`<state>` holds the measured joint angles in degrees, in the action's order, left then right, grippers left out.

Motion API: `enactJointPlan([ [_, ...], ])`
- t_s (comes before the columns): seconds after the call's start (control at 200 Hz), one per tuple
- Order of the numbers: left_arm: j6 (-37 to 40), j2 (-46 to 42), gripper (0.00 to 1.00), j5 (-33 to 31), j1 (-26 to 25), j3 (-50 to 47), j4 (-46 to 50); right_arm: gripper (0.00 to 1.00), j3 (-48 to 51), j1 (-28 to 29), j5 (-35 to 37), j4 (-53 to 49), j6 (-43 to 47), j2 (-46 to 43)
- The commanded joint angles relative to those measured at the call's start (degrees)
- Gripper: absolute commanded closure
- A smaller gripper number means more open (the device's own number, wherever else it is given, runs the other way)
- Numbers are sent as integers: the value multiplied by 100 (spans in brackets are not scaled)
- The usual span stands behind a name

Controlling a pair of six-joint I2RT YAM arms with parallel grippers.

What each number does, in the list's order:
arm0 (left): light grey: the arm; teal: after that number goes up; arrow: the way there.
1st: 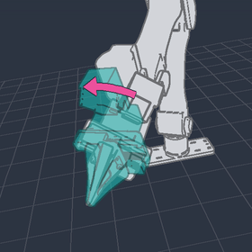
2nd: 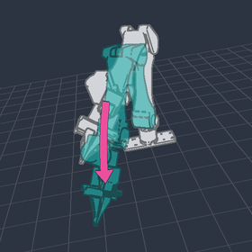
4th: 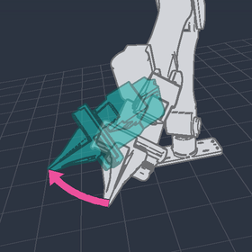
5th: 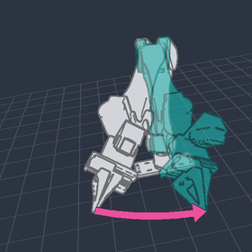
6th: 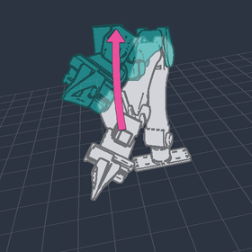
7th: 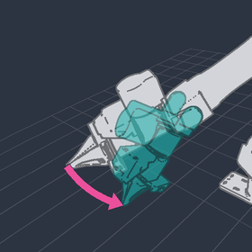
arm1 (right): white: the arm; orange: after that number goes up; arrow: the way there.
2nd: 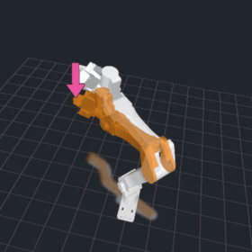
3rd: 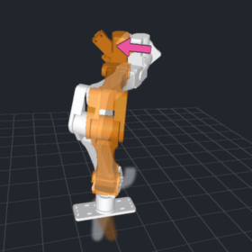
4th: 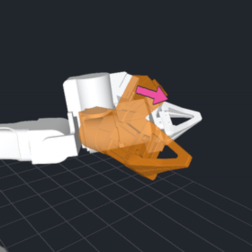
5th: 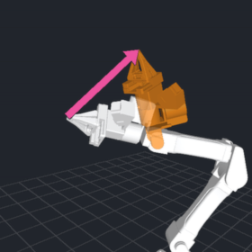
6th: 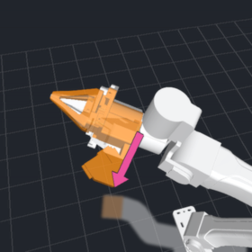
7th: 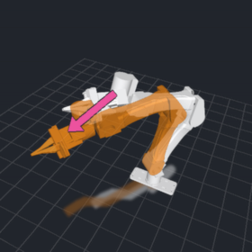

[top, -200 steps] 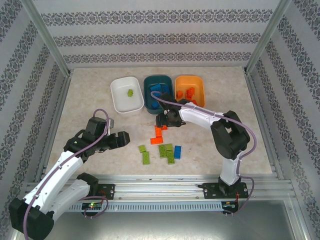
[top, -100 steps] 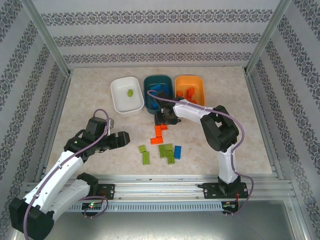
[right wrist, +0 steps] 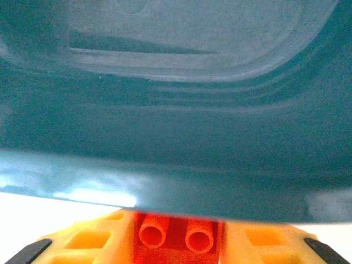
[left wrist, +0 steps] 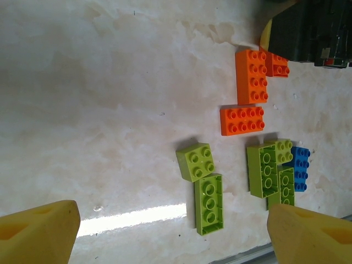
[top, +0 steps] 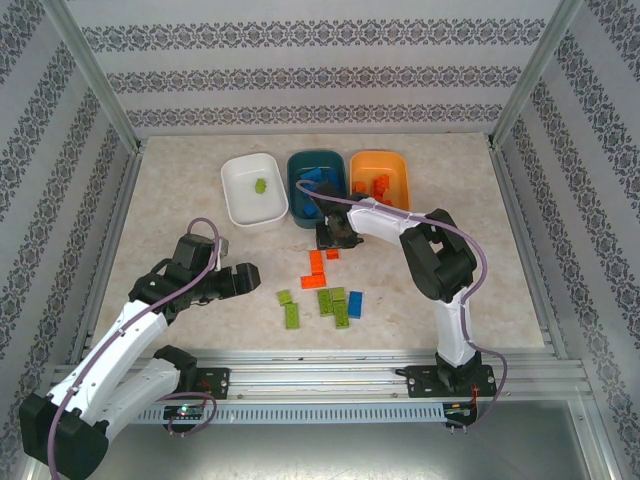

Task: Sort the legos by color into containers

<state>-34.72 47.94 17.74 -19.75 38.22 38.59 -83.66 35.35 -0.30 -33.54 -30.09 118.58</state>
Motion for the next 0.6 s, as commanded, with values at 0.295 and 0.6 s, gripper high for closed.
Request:
enactJointPlan([
  [0.295,107,-1,10,-26,65,-48,38,62,1044,-145,-89,-126,-124,-1832],
  [0.6,91,-4,9,12,67,-87,-27,63,1927,-1469,-3188,849,-473,-2836],
])
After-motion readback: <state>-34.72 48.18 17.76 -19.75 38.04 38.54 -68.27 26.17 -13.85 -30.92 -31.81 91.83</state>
